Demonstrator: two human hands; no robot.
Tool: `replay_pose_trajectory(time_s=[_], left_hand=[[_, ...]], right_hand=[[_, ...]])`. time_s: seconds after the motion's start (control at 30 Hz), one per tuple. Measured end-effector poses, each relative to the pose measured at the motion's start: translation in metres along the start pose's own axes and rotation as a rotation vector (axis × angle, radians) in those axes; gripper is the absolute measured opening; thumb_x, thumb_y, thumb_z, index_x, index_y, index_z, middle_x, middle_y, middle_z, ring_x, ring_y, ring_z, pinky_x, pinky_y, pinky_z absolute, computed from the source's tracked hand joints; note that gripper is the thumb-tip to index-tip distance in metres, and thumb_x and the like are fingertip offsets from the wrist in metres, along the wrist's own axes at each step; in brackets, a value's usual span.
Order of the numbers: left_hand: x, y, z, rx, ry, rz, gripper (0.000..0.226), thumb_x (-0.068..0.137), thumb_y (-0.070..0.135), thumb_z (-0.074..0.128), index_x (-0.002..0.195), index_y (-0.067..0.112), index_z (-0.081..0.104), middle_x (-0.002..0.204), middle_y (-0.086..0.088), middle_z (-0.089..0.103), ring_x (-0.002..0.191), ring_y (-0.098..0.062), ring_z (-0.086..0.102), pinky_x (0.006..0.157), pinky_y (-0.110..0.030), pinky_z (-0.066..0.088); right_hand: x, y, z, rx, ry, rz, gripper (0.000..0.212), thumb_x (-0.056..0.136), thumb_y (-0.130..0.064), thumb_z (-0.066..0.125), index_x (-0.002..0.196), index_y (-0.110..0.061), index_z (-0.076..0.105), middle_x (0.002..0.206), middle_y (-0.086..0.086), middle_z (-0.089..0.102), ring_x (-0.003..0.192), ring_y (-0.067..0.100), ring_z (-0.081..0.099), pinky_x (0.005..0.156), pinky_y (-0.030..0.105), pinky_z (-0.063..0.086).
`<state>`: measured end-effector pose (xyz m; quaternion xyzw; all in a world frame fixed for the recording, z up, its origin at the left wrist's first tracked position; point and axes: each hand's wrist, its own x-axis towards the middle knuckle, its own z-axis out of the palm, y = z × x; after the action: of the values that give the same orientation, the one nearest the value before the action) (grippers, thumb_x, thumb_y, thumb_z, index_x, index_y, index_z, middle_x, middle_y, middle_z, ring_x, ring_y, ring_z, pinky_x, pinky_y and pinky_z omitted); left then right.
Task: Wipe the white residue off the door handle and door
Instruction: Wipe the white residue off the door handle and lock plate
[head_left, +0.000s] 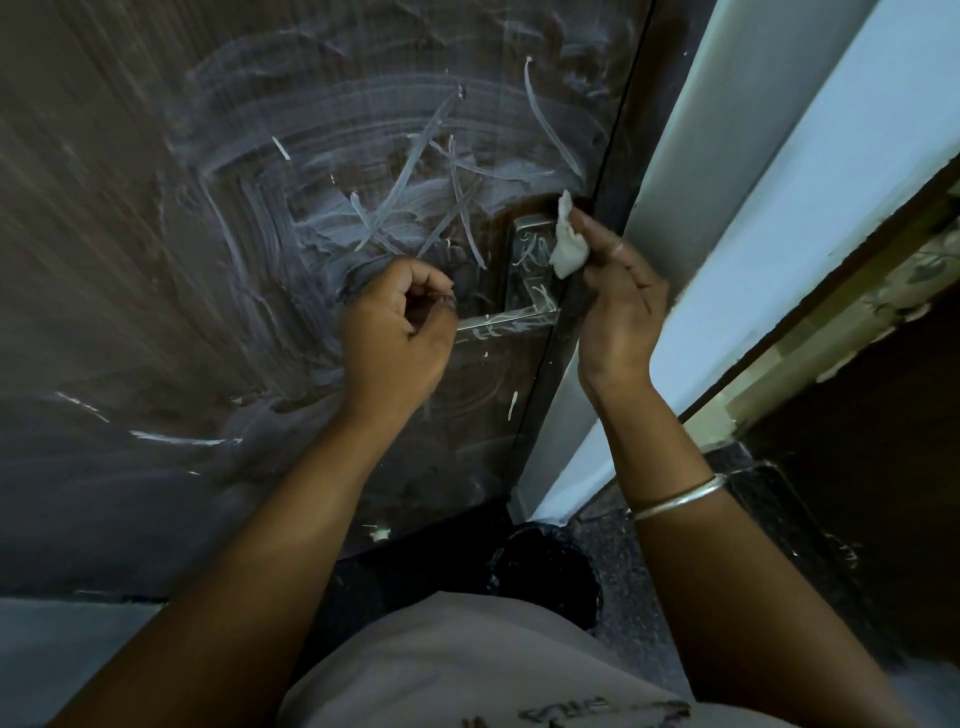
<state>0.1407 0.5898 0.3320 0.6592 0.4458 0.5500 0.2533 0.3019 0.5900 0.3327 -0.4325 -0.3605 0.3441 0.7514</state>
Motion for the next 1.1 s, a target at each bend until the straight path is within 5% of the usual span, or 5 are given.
replay_pose_trajectory(time_s=[0.17, 0.37, 0.67, 0.93, 1.1], left_hand=[[0.000, 0.000, 0.000, -0.016, 0.013, -0.028, 0.016, 0.078, -0.003, 0.057, 0.081, 0.013, 0.059, 0.076, 0.010, 0.059, 0.068, -0.009, 0.057, 0.063, -0.019, 0.047], [-0.003, -0.004, 0.003, -0.002, 0.000, -0.009, 0.013, 0.078, -0.001, 0.058, 0.082, 0.011, 0.059, 0.078, 0.012, 0.058, 0.073, 0.002, 0.057, 0.068, -0.010, 0.045], [-0.006, -0.008, -0.001, -0.004, -0.024, -0.034, 0.009, 0.080, 0.004, 0.057, 0.082, 0.012, 0.058, 0.075, 0.012, 0.057, 0.067, 0.001, 0.055, 0.064, -0.011, 0.043], [-0.014, -0.011, 0.000, -0.279, 0.121, -0.299, 0.015, 0.085, 0.026, 0.051, 0.071, 0.026, 0.056, 0.066, 0.007, 0.056, 0.060, -0.002, 0.053, 0.053, -0.019, 0.044], [-0.018, -0.011, 0.000, -0.346, 0.155, -0.368, 0.022, 0.085, 0.036, 0.044, 0.073, 0.025, 0.059, 0.074, 0.008, 0.061, 0.070, -0.004, 0.058, 0.057, -0.021, 0.048]], right_hand=[[-0.008, 0.020, -0.008, 0.007, 0.087, 0.206, 0.035, 0.092, 0.006, 0.034, 0.110, 0.003, 0.063, 0.109, 0.014, 0.067, 0.107, 0.027, 0.061, 0.097, 0.036, 0.048], [0.005, 0.009, -0.005, 0.044, -0.023, 0.042, 0.043, 0.093, -0.002, 0.033, 0.099, -0.022, 0.070, 0.102, -0.004, 0.071, 0.108, 0.020, 0.061, 0.091, 0.027, 0.049], [-0.011, 0.031, -0.016, -0.045, 0.060, 0.242, 0.037, 0.094, -0.001, 0.034, 0.103, -0.009, 0.069, 0.095, -0.004, 0.072, 0.099, 0.015, 0.064, 0.082, 0.021, 0.050], [-0.008, 0.038, -0.016, -0.029, 0.041, 0.168, 0.044, 0.093, 0.003, 0.030, 0.106, -0.016, 0.067, 0.113, 0.011, 0.065, 0.113, 0.029, 0.058, 0.103, 0.042, 0.043], [-0.008, 0.038, -0.019, -0.147, 0.034, 0.158, 0.036, 0.096, 0.000, 0.036, 0.107, -0.014, 0.067, 0.099, -0.008, 0.070, 0.100, 0.009, 0.064, 0.083, 0.017, 0.048]])
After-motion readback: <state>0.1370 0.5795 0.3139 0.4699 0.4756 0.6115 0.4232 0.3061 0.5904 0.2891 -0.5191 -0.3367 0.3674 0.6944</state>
